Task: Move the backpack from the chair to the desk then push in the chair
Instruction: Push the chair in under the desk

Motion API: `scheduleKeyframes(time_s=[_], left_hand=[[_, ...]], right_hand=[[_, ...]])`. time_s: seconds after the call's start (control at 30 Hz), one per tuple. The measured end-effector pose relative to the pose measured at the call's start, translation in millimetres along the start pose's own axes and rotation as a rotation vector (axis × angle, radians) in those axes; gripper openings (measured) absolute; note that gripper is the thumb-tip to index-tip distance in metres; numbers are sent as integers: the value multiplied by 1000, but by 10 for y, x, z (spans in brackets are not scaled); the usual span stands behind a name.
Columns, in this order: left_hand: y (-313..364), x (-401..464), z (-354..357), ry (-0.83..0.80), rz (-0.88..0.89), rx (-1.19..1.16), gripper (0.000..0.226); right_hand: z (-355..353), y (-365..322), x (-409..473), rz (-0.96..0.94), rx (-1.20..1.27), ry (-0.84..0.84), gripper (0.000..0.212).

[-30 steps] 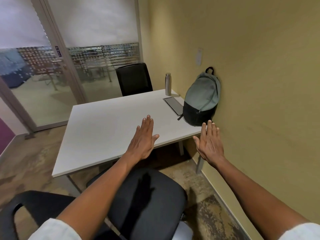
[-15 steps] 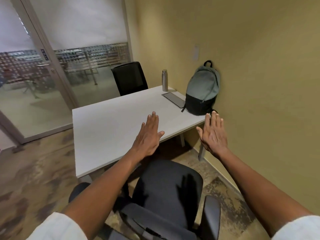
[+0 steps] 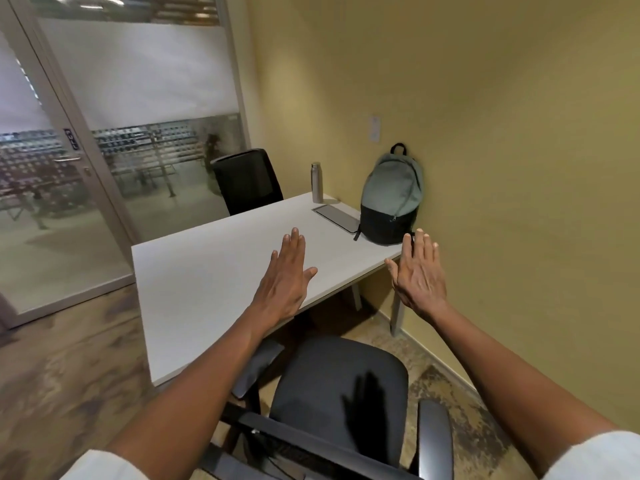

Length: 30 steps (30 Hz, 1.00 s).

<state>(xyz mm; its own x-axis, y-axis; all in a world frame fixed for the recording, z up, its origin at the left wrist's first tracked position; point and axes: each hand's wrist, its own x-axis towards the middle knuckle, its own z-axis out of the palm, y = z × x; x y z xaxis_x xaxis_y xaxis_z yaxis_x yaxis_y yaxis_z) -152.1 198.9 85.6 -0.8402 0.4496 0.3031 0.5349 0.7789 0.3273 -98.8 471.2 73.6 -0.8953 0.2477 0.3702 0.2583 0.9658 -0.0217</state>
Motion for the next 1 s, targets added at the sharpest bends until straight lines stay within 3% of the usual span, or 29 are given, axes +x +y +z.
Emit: scheduleKeyframes(time_s=[0.27, 0.6, 0.9, 1.0], left_hand=[[-367, -160, -11, -67, 120, -55, 68], [-818, -1071, -257, -241, 272, -145, 70], [-1195, -1756, -234, -251, 253, -132, 72], [-1237, -1933, -220, -308, 243, -97, 84]], right_hand=[[-102, -590, -489, 65, 46, 30, 72], [-346, -1523, -1595, 194, 61, -55, 71], [-434, -1816, -2411, 131, 142, -148, 79], [-439, -1796, -2628, 115, 205, -239, 90]])
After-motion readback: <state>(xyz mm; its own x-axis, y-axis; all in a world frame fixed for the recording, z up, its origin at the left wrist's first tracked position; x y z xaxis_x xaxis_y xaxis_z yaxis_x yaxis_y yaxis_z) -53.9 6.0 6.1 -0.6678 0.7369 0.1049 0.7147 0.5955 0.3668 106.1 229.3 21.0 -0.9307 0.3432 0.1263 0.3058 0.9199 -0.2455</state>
